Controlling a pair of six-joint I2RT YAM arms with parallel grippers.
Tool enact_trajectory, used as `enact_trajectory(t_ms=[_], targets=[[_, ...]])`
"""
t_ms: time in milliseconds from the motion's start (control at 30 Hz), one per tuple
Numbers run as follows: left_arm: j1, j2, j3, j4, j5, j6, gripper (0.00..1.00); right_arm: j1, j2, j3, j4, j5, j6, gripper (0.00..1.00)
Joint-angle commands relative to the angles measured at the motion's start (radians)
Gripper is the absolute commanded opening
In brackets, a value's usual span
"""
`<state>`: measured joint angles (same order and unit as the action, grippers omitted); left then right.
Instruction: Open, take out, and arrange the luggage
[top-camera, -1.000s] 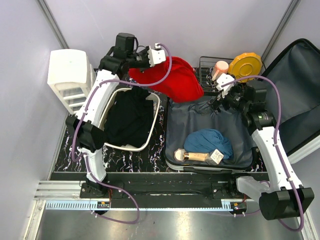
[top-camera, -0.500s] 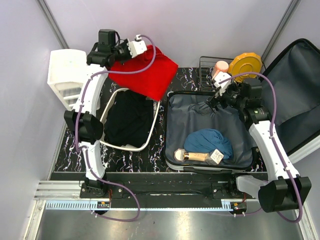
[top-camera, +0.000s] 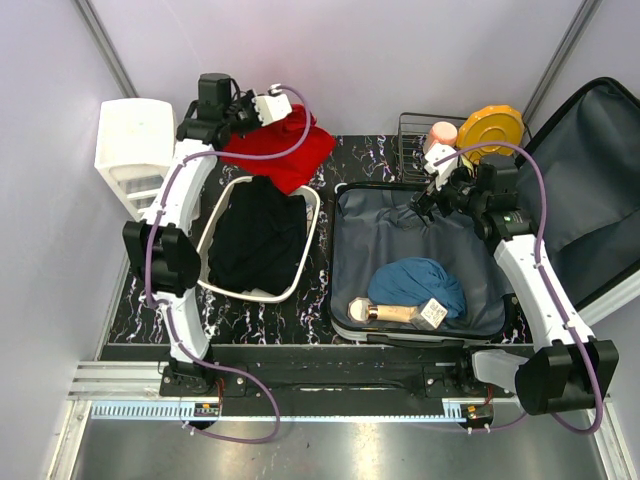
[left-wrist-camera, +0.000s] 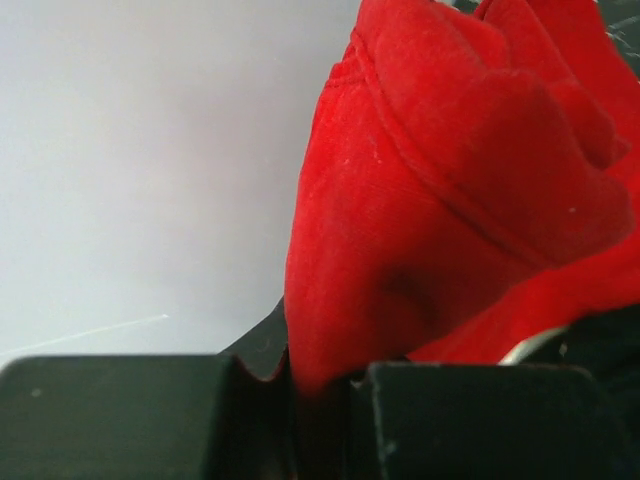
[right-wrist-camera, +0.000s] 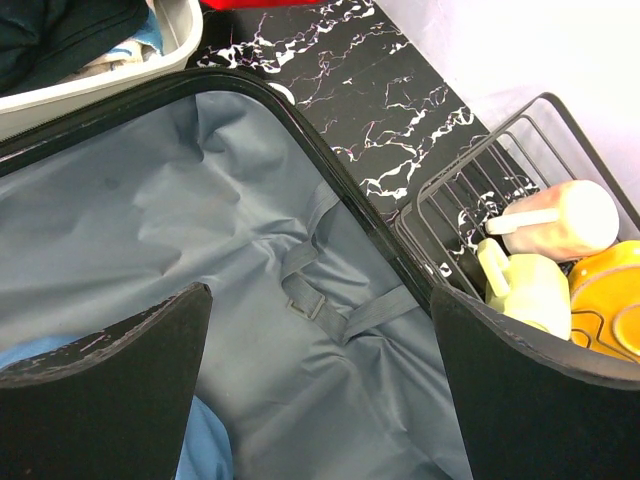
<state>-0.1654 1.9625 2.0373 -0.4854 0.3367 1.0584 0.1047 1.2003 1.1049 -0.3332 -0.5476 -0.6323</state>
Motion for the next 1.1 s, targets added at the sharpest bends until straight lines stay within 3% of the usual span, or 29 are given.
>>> enact_trajectory(t_ms=[0, 133, 267, 367, 467, 567, 700, 900, 1067], targets=[[0.035, -0.134, 0.015, 0.099, 0.071, 0.028, 0.00, 0.000, -0.028, -0.007, 0.048, -0.032, -0.012, 1.00], [0.052, 0.029, 0.303, 0.113, 0.018, -0.063, 0.00, 0.000, 0.002, 0.009, 0.049, -0.057, -0.017, 1.00], [0.050, 0.128, 0.389, 0.438, -0.114, -0.144, 0.00, 0.000, 0.024, 0.027, 0.057, -0.054, -0.014, 1.00], [0.040, 0.180, 0.432, 0.534, -0.146, -0.124, 0.00, 0.000, 0.024, 0.032, 0.060, -0.049, -0.014, 1.00], [0.033, 0.122, 0.329, 0.513, -0.070, -0.092, 0.00, 0.000, 0.016, 0.029, 0.059, -0.034, -0.021, 1.00], [0.032, -0.028, 0.074, 0.492, 0.016, -0.032, 0.00, 0.000, 0.001, 0.013, 0.060, -0.019, -0.026, 1.00], [0.033, -0.216, -0.159, 0.259, 0.073, 0.158, 0.00, 0.000, -0.031, -0.019, 0.054, -0.008, -0.027, 1.00], [0.026, -0.358, -0.262, -0.149, 0.153, 0.213, 0.00, 0.000, -0.038, -0.033, 0.048, -0.018, -0.018, 1.00], [-0.013, -0.407, -0.303, -0.191, 0.093, 0.224, 0.00, 0.000, -0.016, -0.014, 0.046, -0.046, -0.007, 1.00]])
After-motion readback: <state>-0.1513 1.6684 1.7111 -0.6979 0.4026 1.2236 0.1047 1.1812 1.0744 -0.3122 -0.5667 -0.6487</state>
